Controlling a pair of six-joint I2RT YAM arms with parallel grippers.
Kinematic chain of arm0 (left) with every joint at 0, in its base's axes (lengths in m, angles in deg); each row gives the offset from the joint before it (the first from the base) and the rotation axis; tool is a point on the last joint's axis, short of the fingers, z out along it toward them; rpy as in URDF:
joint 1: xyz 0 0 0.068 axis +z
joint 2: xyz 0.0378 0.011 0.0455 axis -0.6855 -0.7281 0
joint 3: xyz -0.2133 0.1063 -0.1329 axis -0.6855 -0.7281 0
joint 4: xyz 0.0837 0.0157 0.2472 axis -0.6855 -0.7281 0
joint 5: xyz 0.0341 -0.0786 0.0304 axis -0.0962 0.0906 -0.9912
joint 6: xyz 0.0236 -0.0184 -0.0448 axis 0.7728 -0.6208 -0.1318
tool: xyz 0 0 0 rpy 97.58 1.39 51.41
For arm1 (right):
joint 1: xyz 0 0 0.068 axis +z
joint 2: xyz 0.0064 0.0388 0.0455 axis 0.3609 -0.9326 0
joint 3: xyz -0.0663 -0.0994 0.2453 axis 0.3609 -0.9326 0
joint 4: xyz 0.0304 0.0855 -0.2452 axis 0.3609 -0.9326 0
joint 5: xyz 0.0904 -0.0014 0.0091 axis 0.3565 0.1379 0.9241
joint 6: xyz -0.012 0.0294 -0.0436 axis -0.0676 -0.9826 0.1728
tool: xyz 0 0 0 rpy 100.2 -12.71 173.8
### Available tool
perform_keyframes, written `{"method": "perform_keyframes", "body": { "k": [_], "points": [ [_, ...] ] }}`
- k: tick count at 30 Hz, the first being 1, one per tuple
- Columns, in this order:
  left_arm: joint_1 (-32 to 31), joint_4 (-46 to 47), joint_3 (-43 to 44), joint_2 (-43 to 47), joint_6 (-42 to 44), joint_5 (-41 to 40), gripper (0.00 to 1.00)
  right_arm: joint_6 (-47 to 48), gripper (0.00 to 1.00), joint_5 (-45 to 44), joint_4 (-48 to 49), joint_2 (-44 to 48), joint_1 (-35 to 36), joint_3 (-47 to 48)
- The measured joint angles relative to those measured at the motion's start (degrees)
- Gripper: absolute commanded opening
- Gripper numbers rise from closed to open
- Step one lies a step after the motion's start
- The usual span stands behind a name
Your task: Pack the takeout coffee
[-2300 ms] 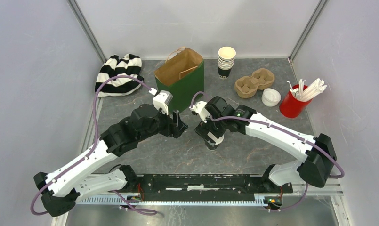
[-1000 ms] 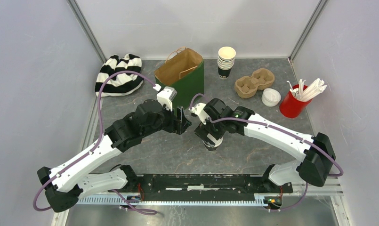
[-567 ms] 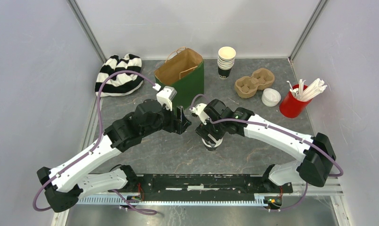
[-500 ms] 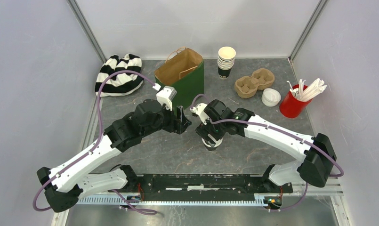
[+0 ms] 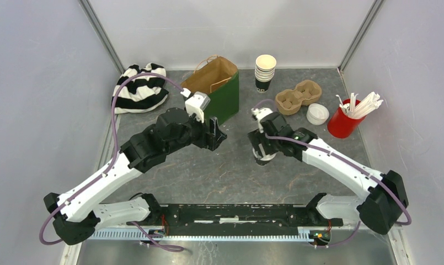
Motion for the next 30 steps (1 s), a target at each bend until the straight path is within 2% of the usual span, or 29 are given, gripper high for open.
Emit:
{"method": "perform_keyframes", "body": {
  "k": [13, 22, 27, 30],
  "points": [
    [0.00, -3.41, 16.57, -6.69, 9.07, 0.35, 0.79, -15.69, 0.82, -12.81, 3.91, 8.92, -23.02, -8.96],
    [0.00, -6.71, 19.17, -8.13, 15.93, 0.42, 0.80, -22.05, 0.80, -20.61, 2.78, 13.16, -36.89, -12.35],
    [0.00, -7.32, 19.17, -8.20, 18.36, 0.37, 0.81, -21.73, 0.80, -22.03, 2.75, 16.83, -48.30, -15.13],
    [0.00, -7.28, 19.17, -8.20, 19.37, 0.31, 0.81, -20.48, 0.84, -21.44, 3.32, 17.81, -53.16, -15.80]
  ]
}}
